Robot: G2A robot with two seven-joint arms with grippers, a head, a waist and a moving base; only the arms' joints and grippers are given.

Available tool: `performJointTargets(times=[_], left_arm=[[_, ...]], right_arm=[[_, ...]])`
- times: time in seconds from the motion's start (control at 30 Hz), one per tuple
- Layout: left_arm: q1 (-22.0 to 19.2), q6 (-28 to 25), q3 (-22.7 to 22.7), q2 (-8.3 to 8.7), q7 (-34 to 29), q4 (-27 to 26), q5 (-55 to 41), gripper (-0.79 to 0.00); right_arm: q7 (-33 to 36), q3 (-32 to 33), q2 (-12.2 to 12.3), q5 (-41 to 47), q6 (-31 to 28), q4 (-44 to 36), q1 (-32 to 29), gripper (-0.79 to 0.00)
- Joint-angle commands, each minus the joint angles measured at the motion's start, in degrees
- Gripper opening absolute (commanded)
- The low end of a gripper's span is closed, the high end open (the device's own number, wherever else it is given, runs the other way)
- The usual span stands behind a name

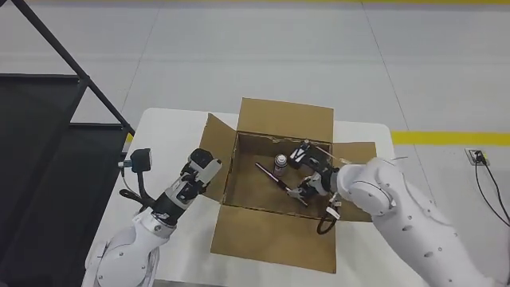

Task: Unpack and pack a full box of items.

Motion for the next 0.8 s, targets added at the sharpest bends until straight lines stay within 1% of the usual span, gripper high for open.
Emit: performJointTargets(times=[0.0, 0.17, 0.23, 0.3, 0.33, 0.37, 0.4, 0.5, 0.63, 0.7, 0.77], left_arm=[[-0.01, 0.02, 0.01, -0.01, 0.01, 0.0, 0.06, 0.0], [-0.01, 0.02, 0.01, -0.01, 0.01, 0.0, 0.06, 0.0], [-0.01, 0.02, 0.01, -0.01, 0.01, 0.0, 0.06, 0.0], [-0.01, 0.02, 0.01, -0.01, 0.01, 0.0, 0.06, 0.0], [-0.01, 0.02, 0.01, -0.01, 0.01, 0.0, 0.06, 0.0], [-0.01, 0.02, 0.01, -0.01, 0.01, 0.0, 0.06, 0.0], [-0.01, 0.02, 0.01, -0.01, 0.01, 0.0, 0.06, 0.0], [-0.01, 0.02, 0.01, -0.01, 0.01, 0.0, 0.06, 0.0], [-0.01, 0.02, 0.01, -0.01, 0.01, 0.0, 0.06, 0.0], [-0.01, 0.02, 0.01, -0.01, 0.01, 0.0, 0.06, 0.0], [-0.01, 0.02, 0.01, -0.01, 0.01, 0.0, 0.06, 0.0]], right_arm=[[2.0, -1.79, -0.6, 0.61, -0.26, 2.29, 1.78, 0.0], [3.85, -5.09, -1.93, 0.05, 0.77, 6.76, 4.76, 0.0], [4.04, -5.94, -2.39, 0.89, 0.26, 8.04, 5.53, 0.0], [4.32, -6.35, -2.68, 1.05, 0.4, 9.34, 6.14, -0.114], [4.55, -6.6, -2.81, 0.95, 0.56, 9.75, 6.37, -0.157], [4.95, -6.89, -2.94, 0.75, 0.75, 10.08, 6.55, -0.252], [5.4, -7.19, -3.06, 0.44, 1.08, 10.36, 6.73, -0.372], [6.63, -7.96, -3.41, -0.25, 2.0, 10.88, 7.16, -0.443], [8.14, -8.81, -3.84, -1.61, 4.06, 11.06, 7.55, -0.459], [7.8, -8.66, -3.94, -1.82, 4.6, 11.14, 7.61, -0.508], [7.34, -8.35, -3.94, -2.15, 5.27, 10.57, 7.3, -0.582]])
